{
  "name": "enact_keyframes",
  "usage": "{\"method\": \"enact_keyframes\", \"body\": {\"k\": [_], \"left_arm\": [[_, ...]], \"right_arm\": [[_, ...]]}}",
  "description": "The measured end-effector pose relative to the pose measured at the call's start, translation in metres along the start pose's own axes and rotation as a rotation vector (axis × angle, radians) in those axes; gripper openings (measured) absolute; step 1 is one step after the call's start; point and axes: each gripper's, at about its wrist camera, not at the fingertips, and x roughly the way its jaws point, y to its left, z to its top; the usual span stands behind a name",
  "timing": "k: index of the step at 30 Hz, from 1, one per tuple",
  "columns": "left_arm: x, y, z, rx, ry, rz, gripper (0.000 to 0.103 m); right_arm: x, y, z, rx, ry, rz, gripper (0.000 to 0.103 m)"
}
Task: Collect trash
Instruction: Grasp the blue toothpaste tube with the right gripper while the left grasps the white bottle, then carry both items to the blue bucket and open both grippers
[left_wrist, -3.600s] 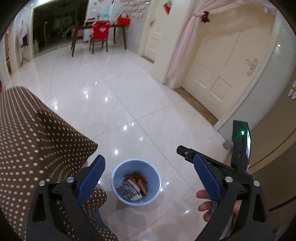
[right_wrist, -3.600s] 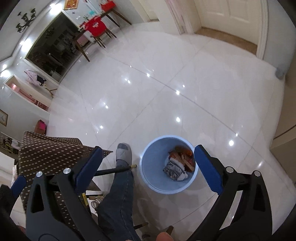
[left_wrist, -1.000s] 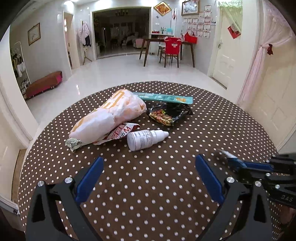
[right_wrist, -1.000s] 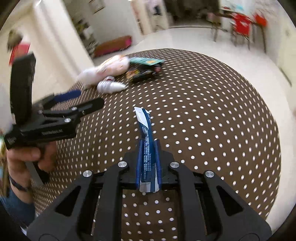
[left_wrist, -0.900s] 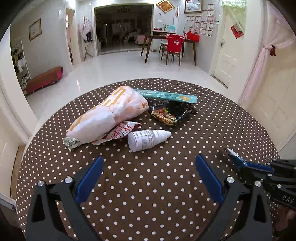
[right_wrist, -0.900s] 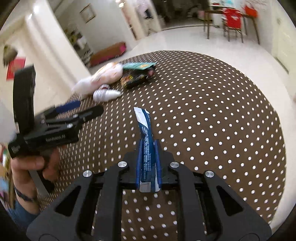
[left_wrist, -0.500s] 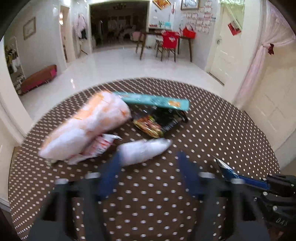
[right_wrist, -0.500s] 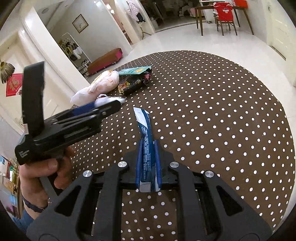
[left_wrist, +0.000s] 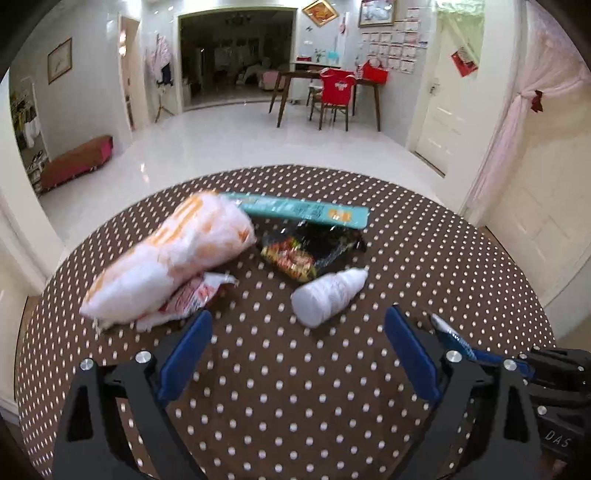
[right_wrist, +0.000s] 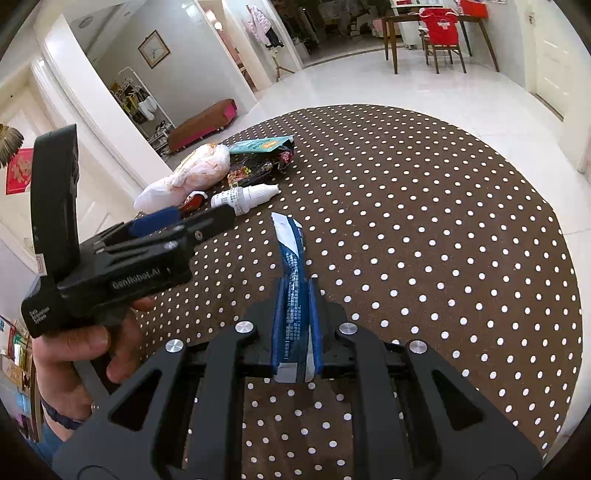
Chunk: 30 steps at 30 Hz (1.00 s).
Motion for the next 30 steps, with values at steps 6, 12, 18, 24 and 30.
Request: {"method": "enact_keyframes", "body": {"k": [6, 12, 18, 24, 30], "left_arm": [[0.021, -0.01, 0.01, 0.039, 0.065, -0.065, 0.035], [0.004, -0.015, 0.001, 0.037, 0.026, -0.097, 0.034], [-0.018, -0.03, -0.019, 0.04, 0.0, -0.122, 0.034], [-0.041, -0.07, -0.028, 0.072, -0.035, -0.18, 0.034], [-0.065, -0.126, -0.032, 0.14, -0.066, -0.249, 0.034]], "right_arm": [[-0.014, -0.006, -0.002, 0.0, -0.019, -0.037, 0.013], [-0.041, -0.025, -0.008, 0.033, -0.051, -0.065, 0.013], [-0.073, -0.042, -0.01, 0.043, -0.096, -0.093, 0.013], [-0.104, -0.066, -0.015, 0.075, -0.143, -0.117, 0.013], [-0.142, -0.107, -0.024, 0.137, -0.194, -0.146, 0.013]]}}
